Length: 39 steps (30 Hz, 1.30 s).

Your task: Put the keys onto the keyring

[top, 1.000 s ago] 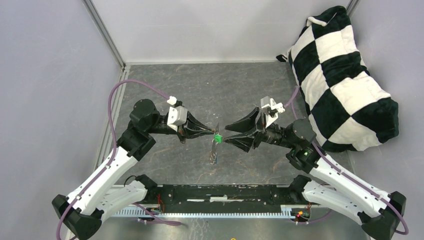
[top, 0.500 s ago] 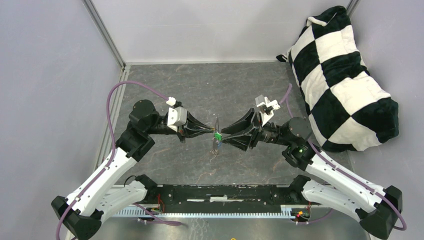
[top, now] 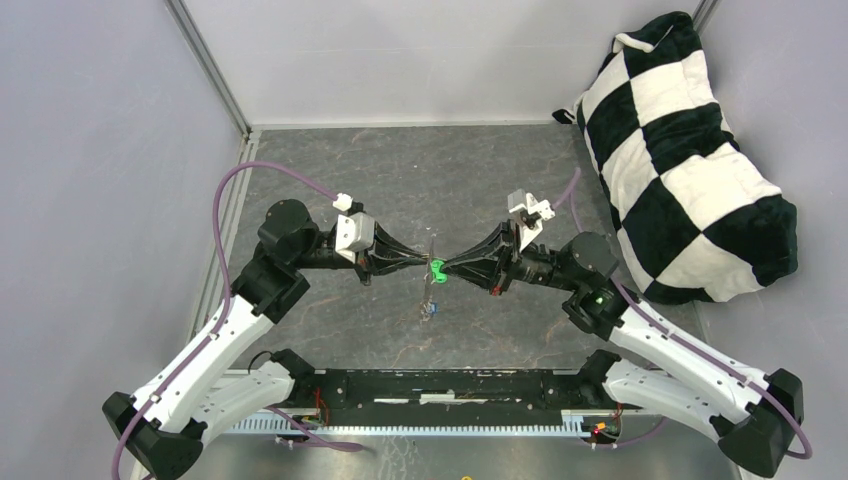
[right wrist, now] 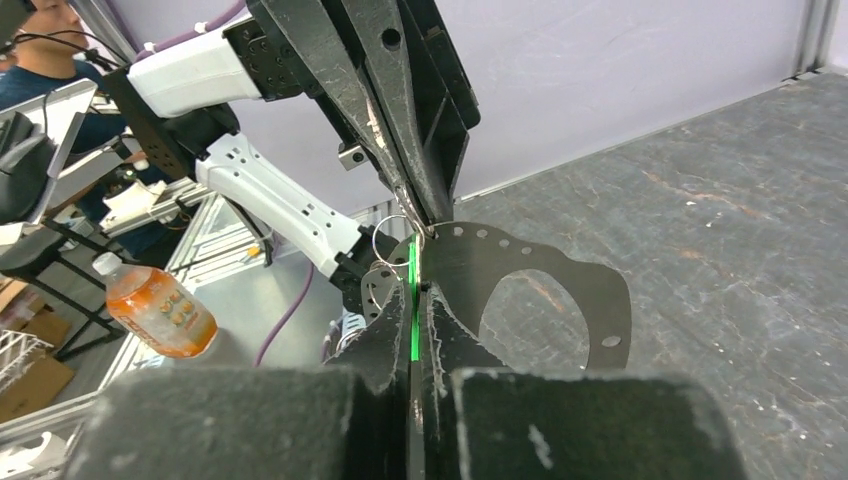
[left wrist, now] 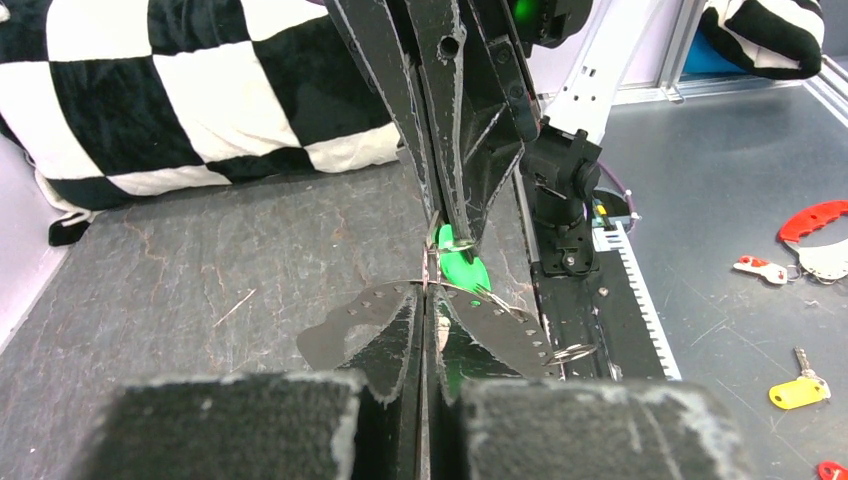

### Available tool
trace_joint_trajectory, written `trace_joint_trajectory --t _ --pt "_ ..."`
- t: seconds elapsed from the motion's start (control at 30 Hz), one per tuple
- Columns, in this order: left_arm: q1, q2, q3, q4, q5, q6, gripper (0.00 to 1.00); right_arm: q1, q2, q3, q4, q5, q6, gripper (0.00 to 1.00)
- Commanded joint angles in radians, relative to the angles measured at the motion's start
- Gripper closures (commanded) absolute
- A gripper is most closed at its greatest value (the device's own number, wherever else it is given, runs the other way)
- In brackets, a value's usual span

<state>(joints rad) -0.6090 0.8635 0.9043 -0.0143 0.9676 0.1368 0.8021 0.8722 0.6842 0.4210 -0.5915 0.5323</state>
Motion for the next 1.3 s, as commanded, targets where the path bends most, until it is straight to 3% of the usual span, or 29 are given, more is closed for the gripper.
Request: trace_joint_trajectory --t 0.0,0.53,0.9,1.1,1.27 --pt "-0.003 -0.018 0.016 0.024 -0.004 0.026 0.98 -0.003 -0.048 0.056 -0.040 0.040 -0.063 0.99" --pt "-0.003 -0.018 0.009 0.106 0.023 -0.084 0.98 -0.003 0.039 0.202 -0.332 -0.005 -0.210 0.96" --pt "-0.004 -0.014 -0.006 0.168 0.037 -0.169 0.98 -0.003 0.094 0.327 -0.514 -0.035 -0.334 0.81" --pt "-0.003 -0.015 -0.010 0.167 0.041 -0.164 0.98 -0.004 0.095 0.455 -0.690 0.014 -0.458 0.58" --pt "-0.003 -0.020 -0.010 0.152 0.044 -0.159 0.98 -0.005 0.093 0.544 -0.745 -0.004 -0.524 0.50"
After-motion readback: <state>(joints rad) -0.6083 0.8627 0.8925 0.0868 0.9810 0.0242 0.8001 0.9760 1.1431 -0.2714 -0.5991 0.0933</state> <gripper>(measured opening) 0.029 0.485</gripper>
